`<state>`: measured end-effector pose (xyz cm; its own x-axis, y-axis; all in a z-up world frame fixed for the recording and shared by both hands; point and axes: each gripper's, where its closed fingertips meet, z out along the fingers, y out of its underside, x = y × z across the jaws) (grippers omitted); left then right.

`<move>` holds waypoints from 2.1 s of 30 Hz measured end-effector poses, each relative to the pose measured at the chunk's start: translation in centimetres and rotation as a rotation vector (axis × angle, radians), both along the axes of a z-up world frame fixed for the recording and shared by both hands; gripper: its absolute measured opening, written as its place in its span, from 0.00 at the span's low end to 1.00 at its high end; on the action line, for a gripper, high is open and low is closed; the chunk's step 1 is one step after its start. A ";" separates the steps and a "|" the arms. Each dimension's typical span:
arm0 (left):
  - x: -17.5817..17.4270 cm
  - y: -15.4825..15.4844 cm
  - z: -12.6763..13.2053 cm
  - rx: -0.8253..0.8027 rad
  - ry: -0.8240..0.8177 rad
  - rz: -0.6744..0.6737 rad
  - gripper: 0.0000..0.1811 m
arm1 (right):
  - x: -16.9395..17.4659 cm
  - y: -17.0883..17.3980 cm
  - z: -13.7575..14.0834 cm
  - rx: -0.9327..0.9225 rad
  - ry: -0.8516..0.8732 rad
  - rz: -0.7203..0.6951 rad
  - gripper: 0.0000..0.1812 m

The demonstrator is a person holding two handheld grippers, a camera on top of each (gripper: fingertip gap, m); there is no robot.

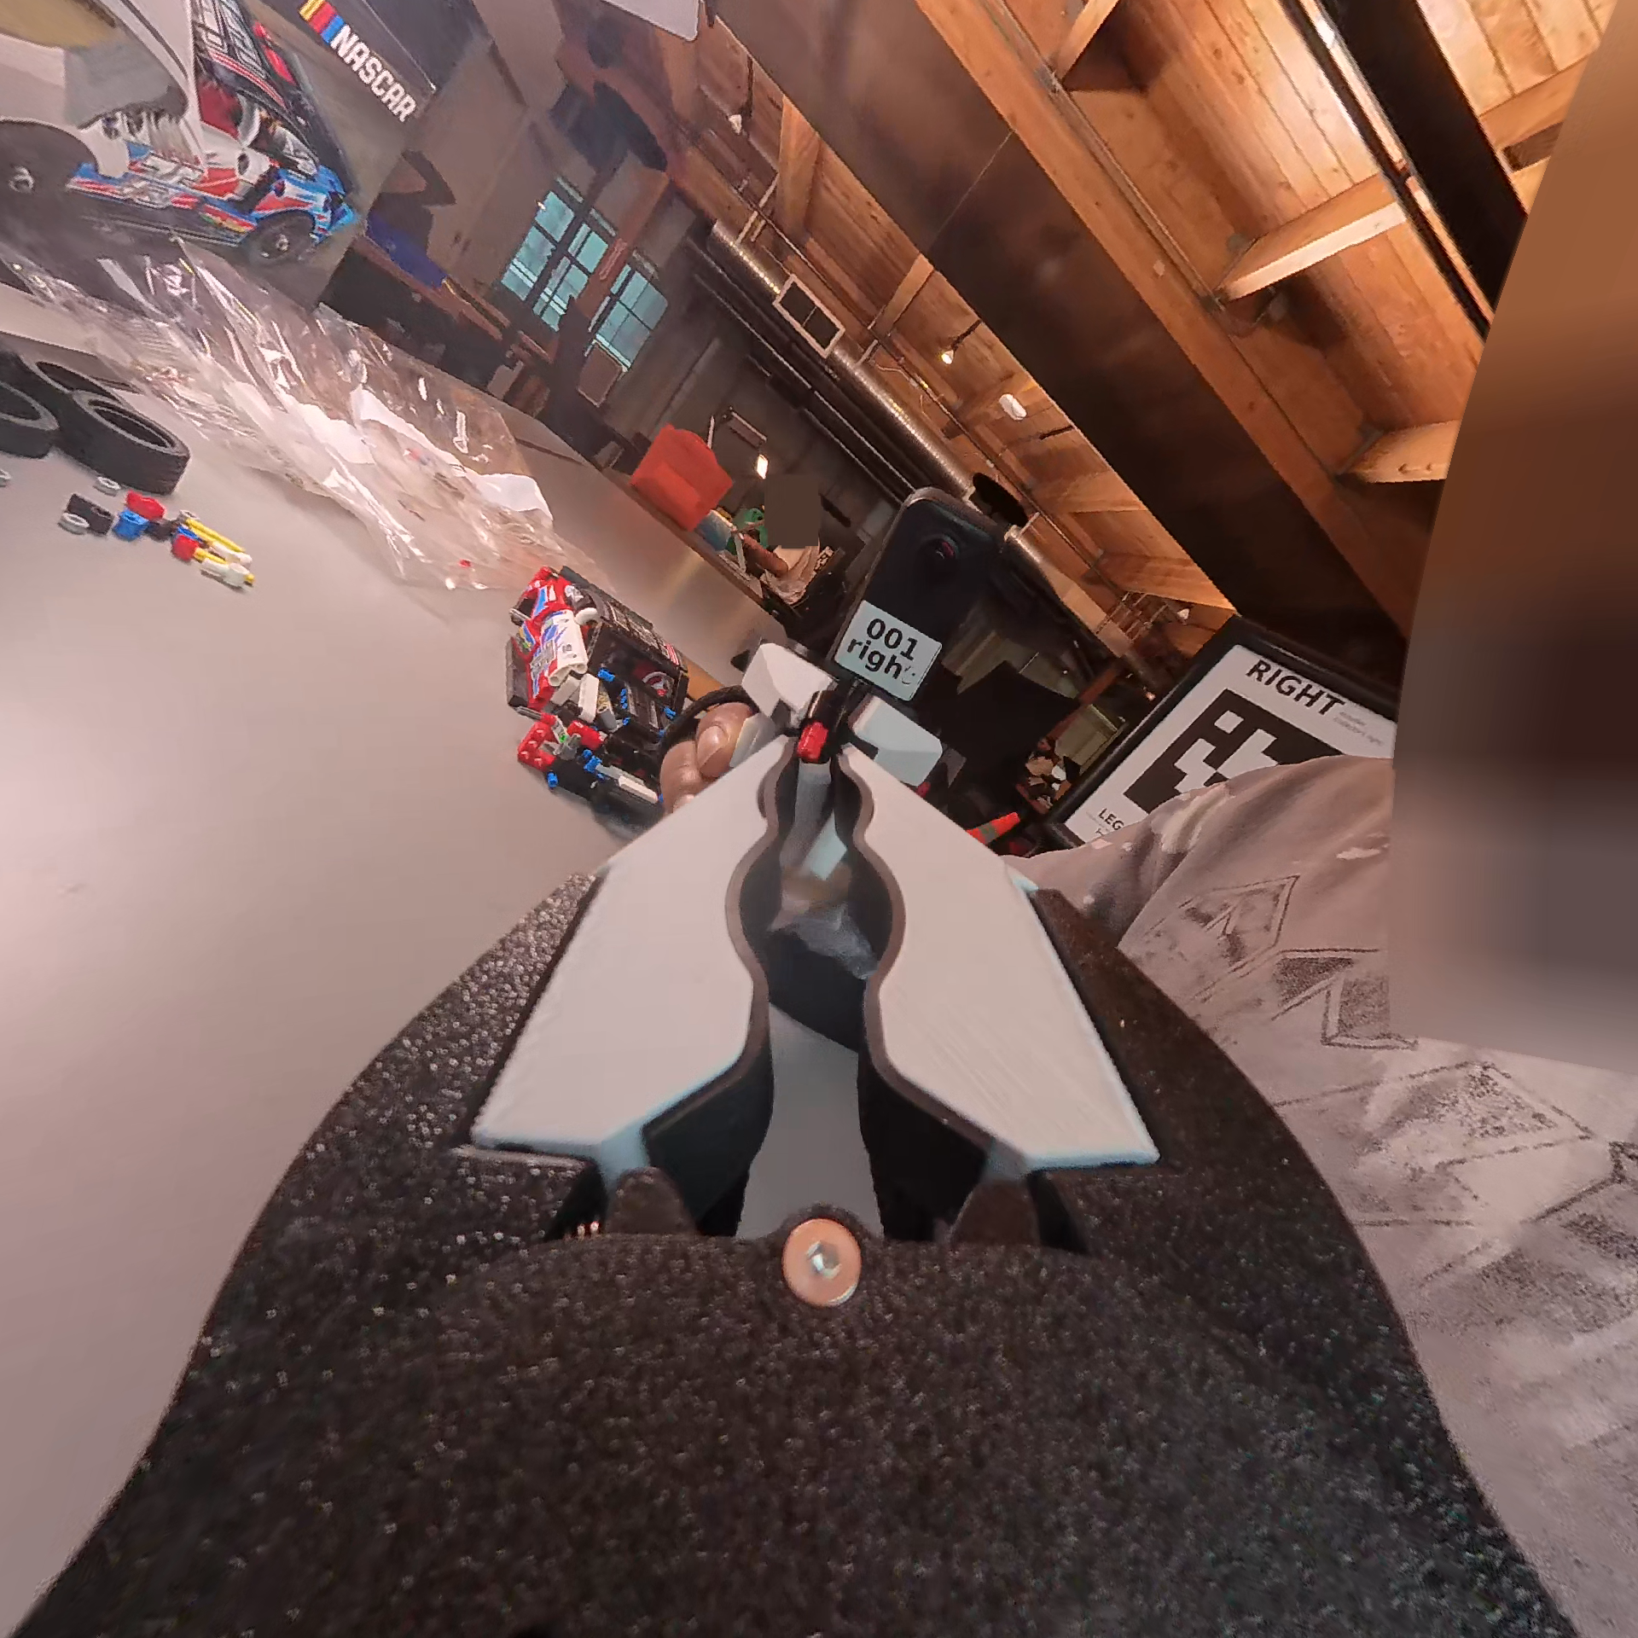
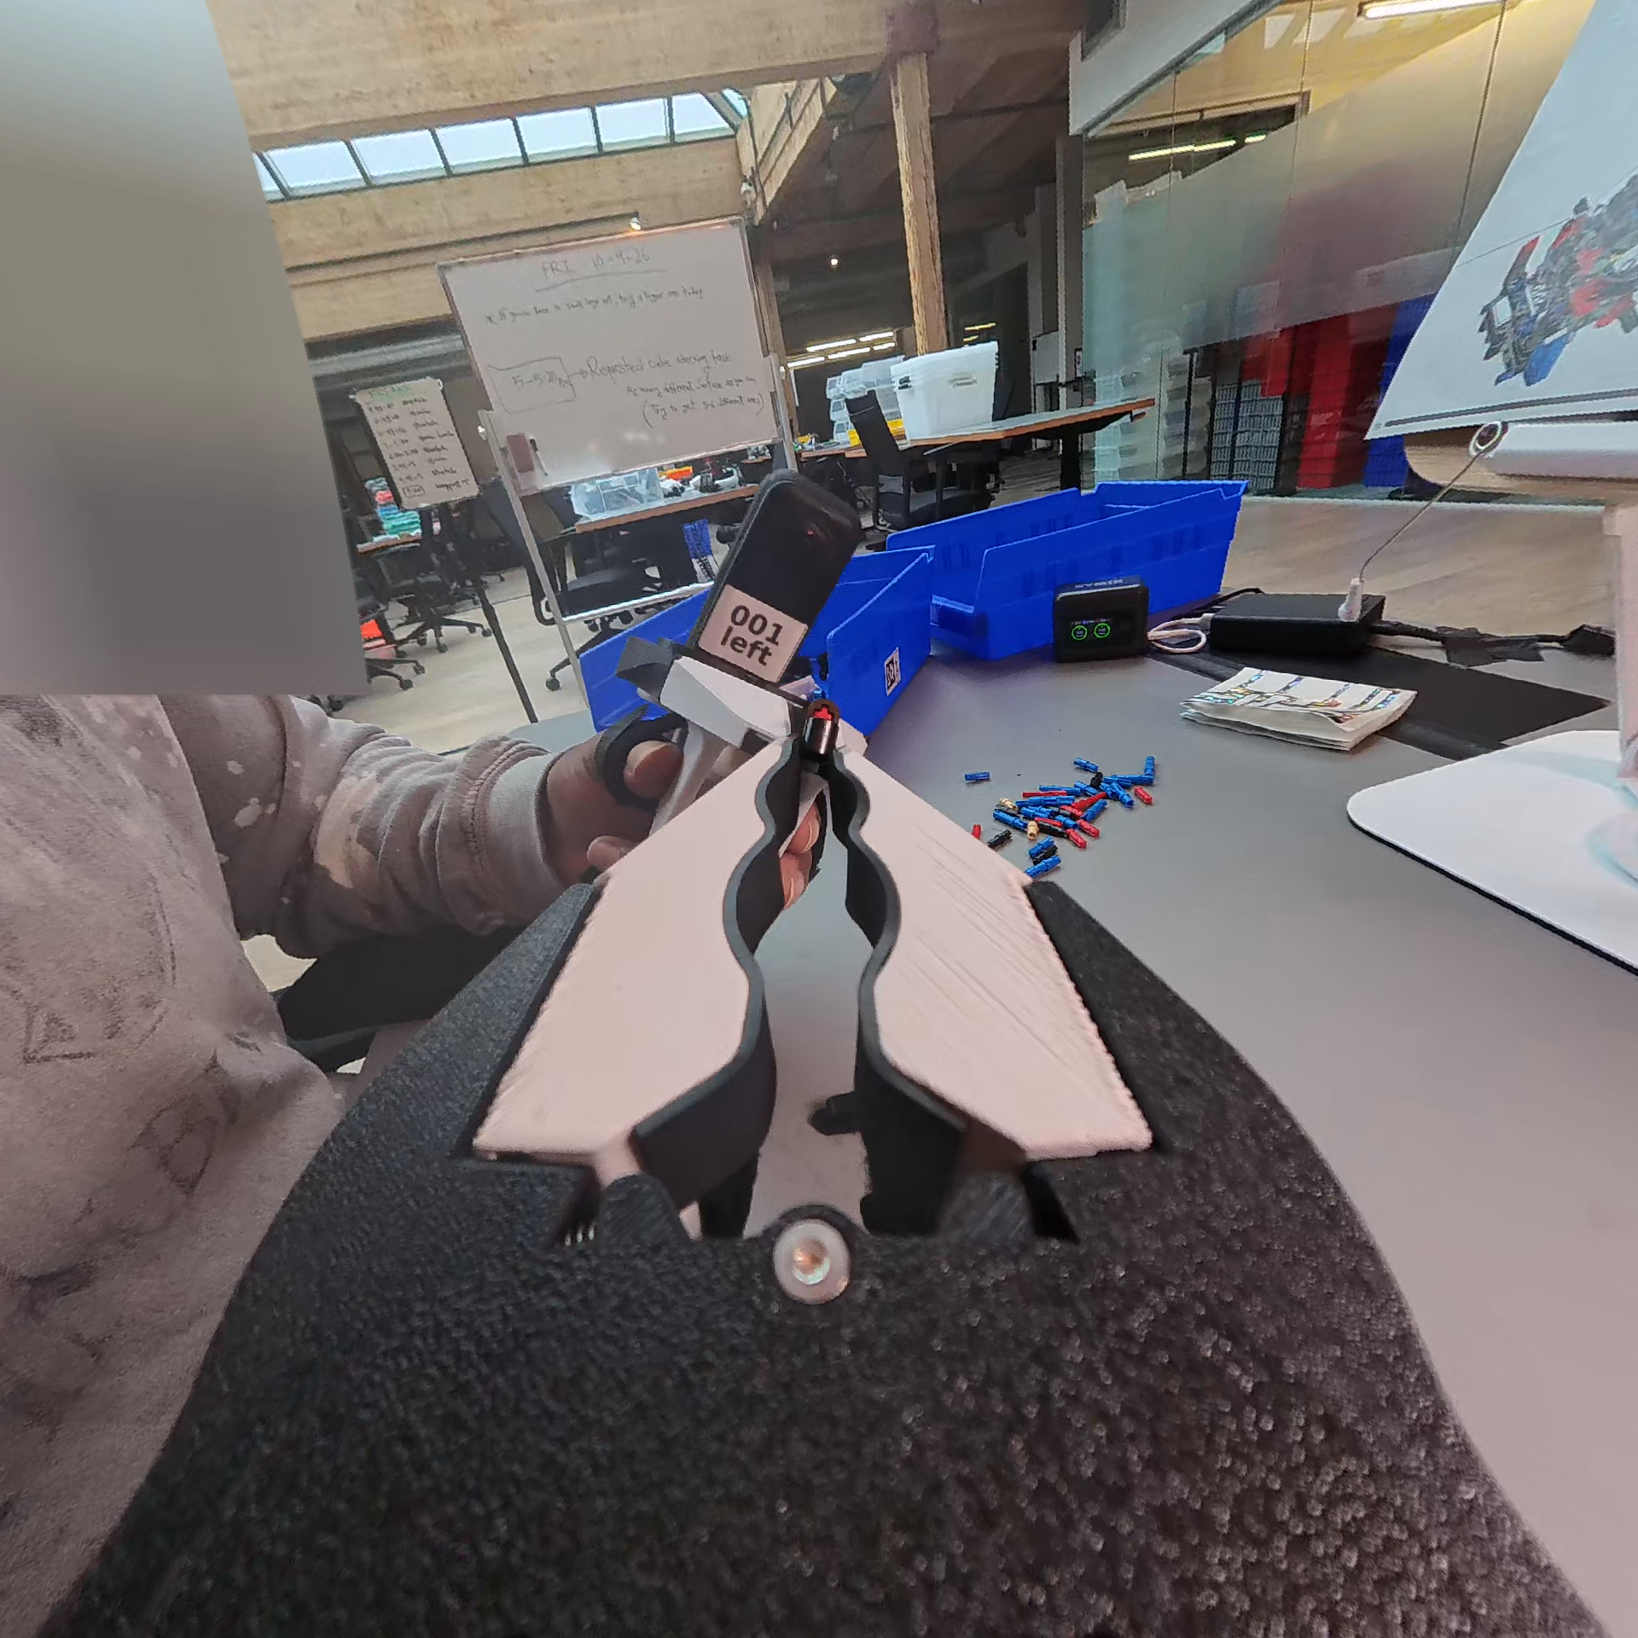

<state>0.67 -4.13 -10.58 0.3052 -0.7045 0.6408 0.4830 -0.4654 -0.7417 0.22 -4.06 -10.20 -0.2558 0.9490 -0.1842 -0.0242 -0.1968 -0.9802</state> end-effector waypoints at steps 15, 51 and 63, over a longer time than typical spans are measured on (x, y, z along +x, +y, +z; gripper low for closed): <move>0.2 -0.2 -0.9 0.056 0.208 -0.002 0.02 | 0.3 -0.3 -1.1 -0.148 -0.061 0.174 0.03; 1.6 -2.5 -4.4 0.126 0.574 -0.169 0.03 | 1.4 -2.8 -4.9 0.216 -0.227 0.254 0.04; 1.0 -2.6 -5.1 0.157 0.719 -0.144 0.03 | 1.2 -2.5 -5.2 0.265 -0.222 0.223 0.02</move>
